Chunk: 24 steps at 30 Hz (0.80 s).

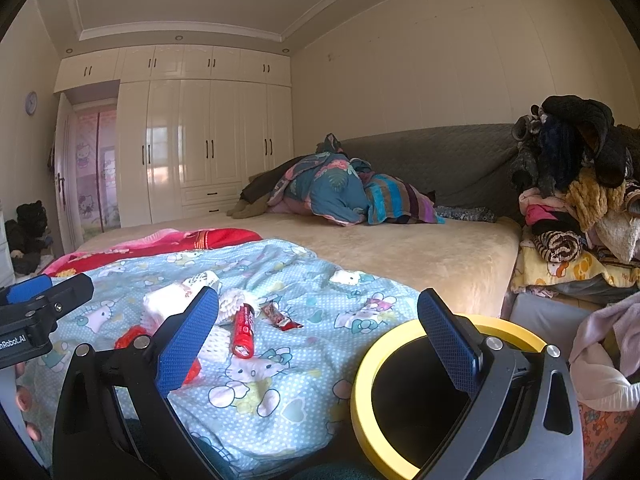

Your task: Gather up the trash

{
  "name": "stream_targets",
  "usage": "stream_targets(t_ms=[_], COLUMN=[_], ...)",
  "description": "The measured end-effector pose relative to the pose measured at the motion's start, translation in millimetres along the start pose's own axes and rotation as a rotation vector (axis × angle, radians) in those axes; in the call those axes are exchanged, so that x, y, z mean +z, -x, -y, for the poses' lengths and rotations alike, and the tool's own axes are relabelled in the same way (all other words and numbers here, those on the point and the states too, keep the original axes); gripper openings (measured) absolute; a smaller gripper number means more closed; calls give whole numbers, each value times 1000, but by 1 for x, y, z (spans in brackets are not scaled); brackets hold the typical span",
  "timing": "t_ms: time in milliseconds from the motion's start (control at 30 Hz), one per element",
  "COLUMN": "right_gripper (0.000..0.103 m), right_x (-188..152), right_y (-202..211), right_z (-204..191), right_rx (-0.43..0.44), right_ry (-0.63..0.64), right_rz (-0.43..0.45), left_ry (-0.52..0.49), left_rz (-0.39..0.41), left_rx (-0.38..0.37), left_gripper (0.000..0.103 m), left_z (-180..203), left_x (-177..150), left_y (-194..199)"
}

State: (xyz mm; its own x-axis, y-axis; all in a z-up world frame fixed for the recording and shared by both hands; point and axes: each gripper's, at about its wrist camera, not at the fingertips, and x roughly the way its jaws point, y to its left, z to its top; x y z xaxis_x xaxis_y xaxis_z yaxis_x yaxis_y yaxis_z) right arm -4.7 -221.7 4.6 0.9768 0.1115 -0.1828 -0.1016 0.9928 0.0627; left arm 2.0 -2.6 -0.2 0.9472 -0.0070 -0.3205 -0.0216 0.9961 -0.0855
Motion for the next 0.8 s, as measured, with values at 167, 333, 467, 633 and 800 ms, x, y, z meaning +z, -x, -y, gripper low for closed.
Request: stream_targets(t_ms=[167, 333, 467, 633, 800], right_gripper=[97, 97, 97, 97, 97], right_x=[0, -1, -1, -8, -10], right_y=[-1, -1, -2, -4, -5], right_z=[-2, -3, -2, -6, -6], right_rx=[1, 0, -2, -4, -4], right_ry=[0, 0, 0, -3, -4], right_rz=[-2, -1, -3, -10, -13], left_ry=[-1, -2, -2, 0, -1], left_rz=[1, 2, 1, -2, -7], left_rx=[-1, -1, -1, -1, 1], left_gripper=[93, 93, 93, 93, 93], left_z=[0, 0, 0, 0, 7], left_x=[0, 0, 0, 0, 0], left_y=[0, 1, 0, 0, 5])
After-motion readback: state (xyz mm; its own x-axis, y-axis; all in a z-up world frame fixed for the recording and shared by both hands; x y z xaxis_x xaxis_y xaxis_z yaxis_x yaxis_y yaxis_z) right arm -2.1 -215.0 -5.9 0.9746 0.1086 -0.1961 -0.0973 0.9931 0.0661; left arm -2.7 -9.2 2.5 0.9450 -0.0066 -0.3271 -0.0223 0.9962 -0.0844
